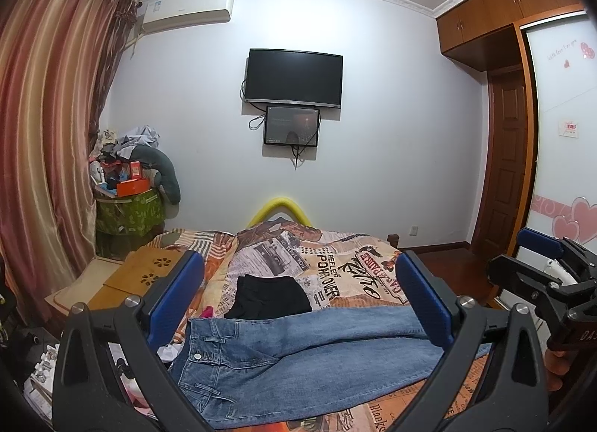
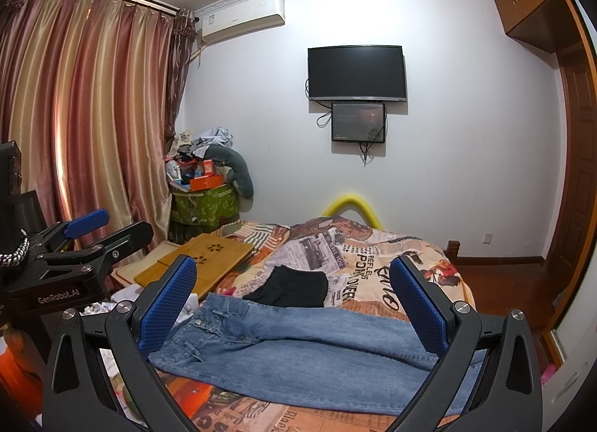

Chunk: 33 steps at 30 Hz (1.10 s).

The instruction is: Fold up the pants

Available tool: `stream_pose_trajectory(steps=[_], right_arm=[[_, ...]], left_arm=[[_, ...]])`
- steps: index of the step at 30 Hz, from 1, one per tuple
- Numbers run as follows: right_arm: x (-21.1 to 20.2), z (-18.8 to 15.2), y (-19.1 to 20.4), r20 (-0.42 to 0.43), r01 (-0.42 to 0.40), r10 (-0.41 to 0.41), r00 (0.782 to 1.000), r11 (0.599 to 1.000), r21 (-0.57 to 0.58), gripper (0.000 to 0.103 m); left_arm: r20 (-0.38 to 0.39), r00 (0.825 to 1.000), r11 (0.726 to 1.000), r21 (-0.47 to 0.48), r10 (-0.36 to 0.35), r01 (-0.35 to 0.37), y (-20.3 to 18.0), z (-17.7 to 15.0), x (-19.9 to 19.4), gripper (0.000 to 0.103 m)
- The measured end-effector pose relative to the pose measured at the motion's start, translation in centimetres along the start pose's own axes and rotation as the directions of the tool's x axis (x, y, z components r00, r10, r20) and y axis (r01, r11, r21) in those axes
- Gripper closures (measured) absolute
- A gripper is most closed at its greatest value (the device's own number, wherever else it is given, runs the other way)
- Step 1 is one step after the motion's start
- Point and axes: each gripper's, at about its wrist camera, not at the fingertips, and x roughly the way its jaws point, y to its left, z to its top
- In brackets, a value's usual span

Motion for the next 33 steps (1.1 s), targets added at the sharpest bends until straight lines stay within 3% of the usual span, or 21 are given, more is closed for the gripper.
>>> stream_pose_trajectory(steps=[18, 25, 30, 33], right_arm=[[1.8, -0.3, -0.6, -0.031, 0.009, -0.009, 0.999, 1.000, 0.010, 0.000], [6.0, -1.7, -2.9, -0.113, 0.018, -0.017, 0.994, 1.000, 0.005, 0.000], [9.6, -2.9, -5.6, -0.189, 0.032, -0.025, 0.982, 0.999, 0.032, 0.000], [12.0, -3.4, -7.5, -0.233, 0.053, -0.042, 0.972, 0.998, 0.040, 0.000]], left_arm=[[-0.041, 0.999, 1.000, -0.002, -0.005, 0.005, 0.5, -0.6, 2.7, 0.000], [-0.138, 0.990, 1.000, -0.012, 0.011, -0.013, 2.3, -1.3, 9.0, 0.000], [-0.183, 0.977, 0.994, 0.033, 0.113, -0.108, 4.7, -2.5, 15.4, 0.000], [-0.217, 0.967, 0.990, 0.054, 0.136, -0.127, 6.6, -3.1, 19.3, 0.000]])
